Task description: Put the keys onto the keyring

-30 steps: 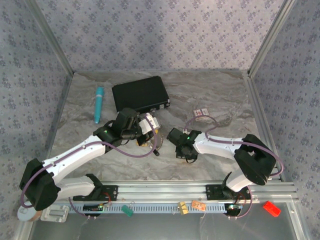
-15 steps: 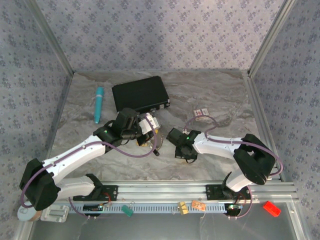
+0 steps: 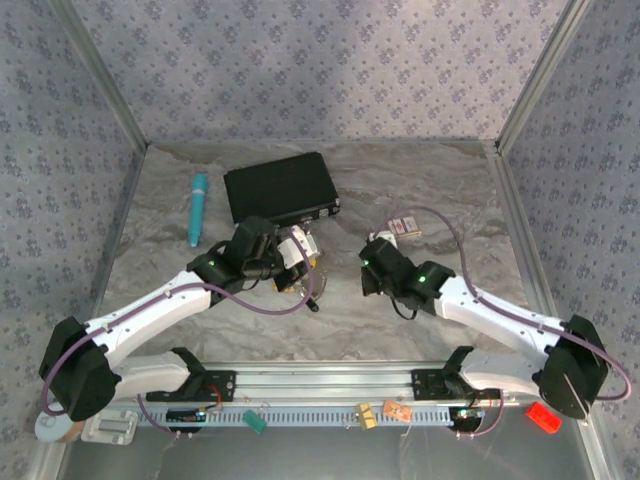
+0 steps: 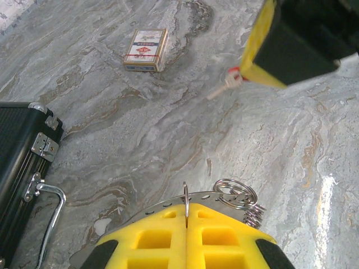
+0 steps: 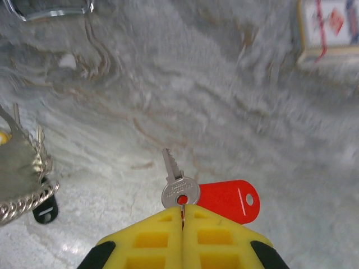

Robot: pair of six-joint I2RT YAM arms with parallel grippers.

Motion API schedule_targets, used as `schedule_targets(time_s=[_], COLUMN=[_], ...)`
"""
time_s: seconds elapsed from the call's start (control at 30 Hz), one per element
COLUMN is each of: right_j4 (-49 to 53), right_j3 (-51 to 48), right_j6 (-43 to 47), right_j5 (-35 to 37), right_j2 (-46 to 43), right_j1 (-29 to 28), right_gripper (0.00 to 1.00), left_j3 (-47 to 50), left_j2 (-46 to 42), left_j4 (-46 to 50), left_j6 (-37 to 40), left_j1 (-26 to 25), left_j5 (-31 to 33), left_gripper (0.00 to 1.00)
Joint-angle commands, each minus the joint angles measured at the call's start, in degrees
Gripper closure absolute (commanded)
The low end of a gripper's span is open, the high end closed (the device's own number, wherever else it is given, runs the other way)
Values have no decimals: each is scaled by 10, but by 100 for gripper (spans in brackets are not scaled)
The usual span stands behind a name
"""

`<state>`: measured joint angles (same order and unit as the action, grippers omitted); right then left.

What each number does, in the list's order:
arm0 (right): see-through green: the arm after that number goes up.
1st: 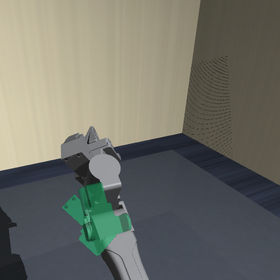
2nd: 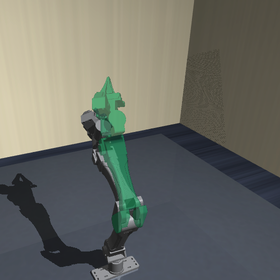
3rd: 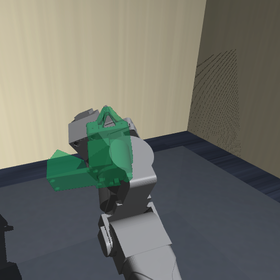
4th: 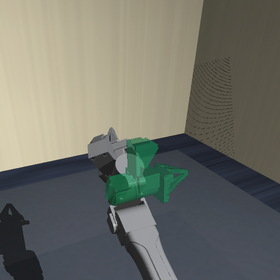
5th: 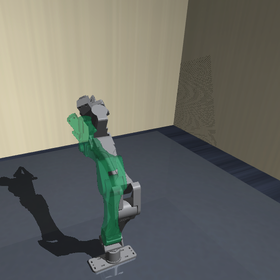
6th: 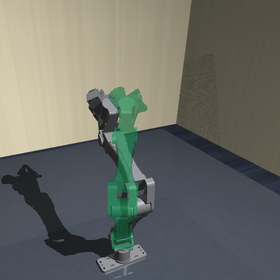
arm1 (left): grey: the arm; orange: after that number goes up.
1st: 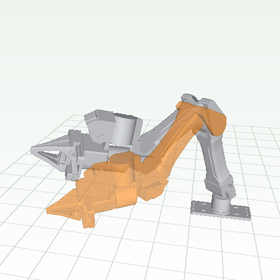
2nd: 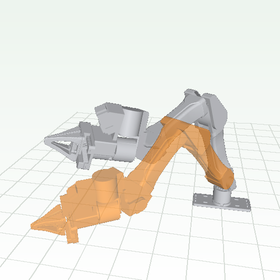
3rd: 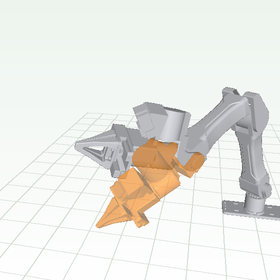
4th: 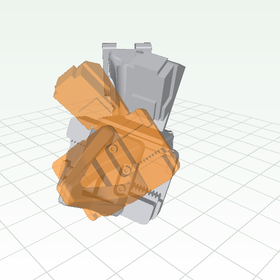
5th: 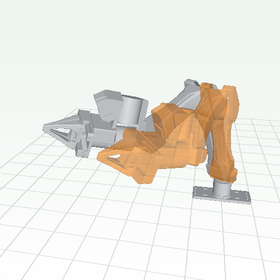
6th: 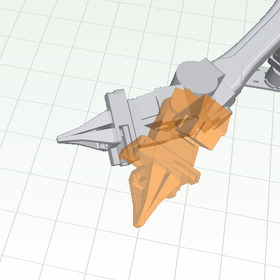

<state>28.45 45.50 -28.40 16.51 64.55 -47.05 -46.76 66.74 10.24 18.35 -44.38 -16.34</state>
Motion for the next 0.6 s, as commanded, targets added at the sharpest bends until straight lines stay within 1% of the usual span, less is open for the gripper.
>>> schedule_targets(time_s=[0.0, 0.17, 0.23, 0.3, 0.37, 0.43, 0.57], right_j4=[-56, -168, -201, -200, -180, -163, -153], right_j3=[-12, -58, -81, -86, -74, -59, -44], right_j6=[170, 324, 394, 479, 539, 587, 668], right_j5=[-47, -138, -158, -178, -188, -183, -161], right_j2=[-33, -98, -119, -132, -134, -134, -134], right_j1=[31, 34, 28, 17, 6, -9, -29], right_gripper=[100, 100, 100, 100, 100, 100, 100], left_j3=[3, 25, 31, 35, 42, 45, 29], left_j2=[-19, -32, -31, -32, -35, -36, -29], left_j4=[-17, -52, -64, -76, -94, -101, -66], left_j6=[-9, -9, -9, -9, -16, -21, -24], left_j1=[-3, -3, -3, -4, -3, -2, -2], left_j5=[-22, -62, -75, -90, -108, -128, -153], left_gripper=[100, 100, 100, 100, 100, 100, 100])
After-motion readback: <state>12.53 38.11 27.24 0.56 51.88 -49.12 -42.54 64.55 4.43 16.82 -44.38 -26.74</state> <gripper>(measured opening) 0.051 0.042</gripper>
